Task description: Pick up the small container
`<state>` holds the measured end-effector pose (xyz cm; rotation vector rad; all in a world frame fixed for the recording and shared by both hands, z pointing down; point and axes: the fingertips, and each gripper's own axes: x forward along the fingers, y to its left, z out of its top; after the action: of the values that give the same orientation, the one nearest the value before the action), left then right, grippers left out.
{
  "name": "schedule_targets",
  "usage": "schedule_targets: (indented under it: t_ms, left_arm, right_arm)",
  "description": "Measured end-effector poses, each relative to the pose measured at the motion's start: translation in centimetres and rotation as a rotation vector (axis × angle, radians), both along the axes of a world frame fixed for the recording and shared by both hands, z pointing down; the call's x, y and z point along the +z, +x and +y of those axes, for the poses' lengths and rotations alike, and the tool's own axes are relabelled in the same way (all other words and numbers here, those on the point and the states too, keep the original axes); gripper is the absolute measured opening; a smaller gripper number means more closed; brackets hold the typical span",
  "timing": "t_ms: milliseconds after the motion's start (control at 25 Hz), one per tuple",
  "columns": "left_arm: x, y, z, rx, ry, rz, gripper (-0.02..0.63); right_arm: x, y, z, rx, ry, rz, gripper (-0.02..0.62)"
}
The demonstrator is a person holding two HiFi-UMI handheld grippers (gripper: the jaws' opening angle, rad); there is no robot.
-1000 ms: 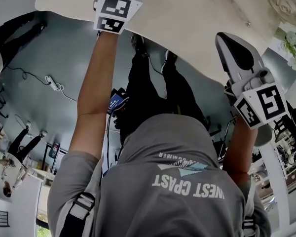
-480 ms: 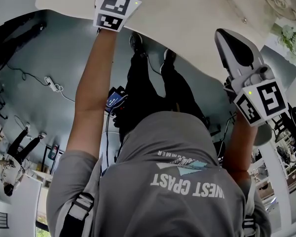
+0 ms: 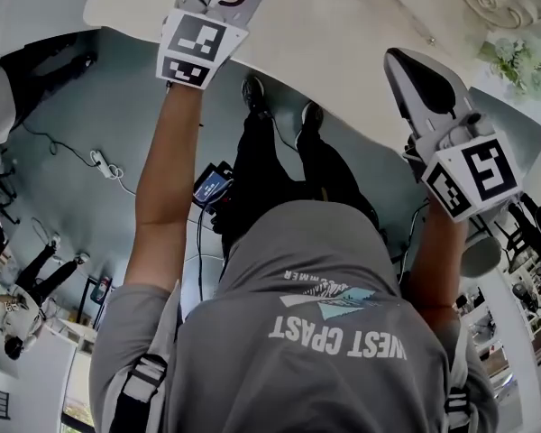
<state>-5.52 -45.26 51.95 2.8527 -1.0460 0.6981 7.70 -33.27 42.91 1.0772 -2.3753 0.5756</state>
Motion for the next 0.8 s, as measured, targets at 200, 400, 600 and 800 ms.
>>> schedule_targets:
  t_ms: [200,400,600,800]
  left_arm:
    - [-4.7,-0.2,2.0,0.005,0.025,-0.005,0.106]
    - [-9.6,-0.3,3.9,0.014,0.048,-0.013,0.106]
    - [-14.1,0.2,6.8,0.033,0.086,-0.023,0.106]
    - [-17.5,0.6,9.8,0.033,0.119,-0.033,0.106]
  right_arm:
    - [-3.1,0.4,0.4,-0.003,0.053,-0.010,0.002]
    - [-6.2,0.9,0.6,-0.009,0.106,-0.018,0.002]
    - [-8.7,1.7,1.5,-0.010,0.159,-0.030,0.002]
    - [-10.7,2.6,2.7,-0.014,0.207,-0.044,0.002]
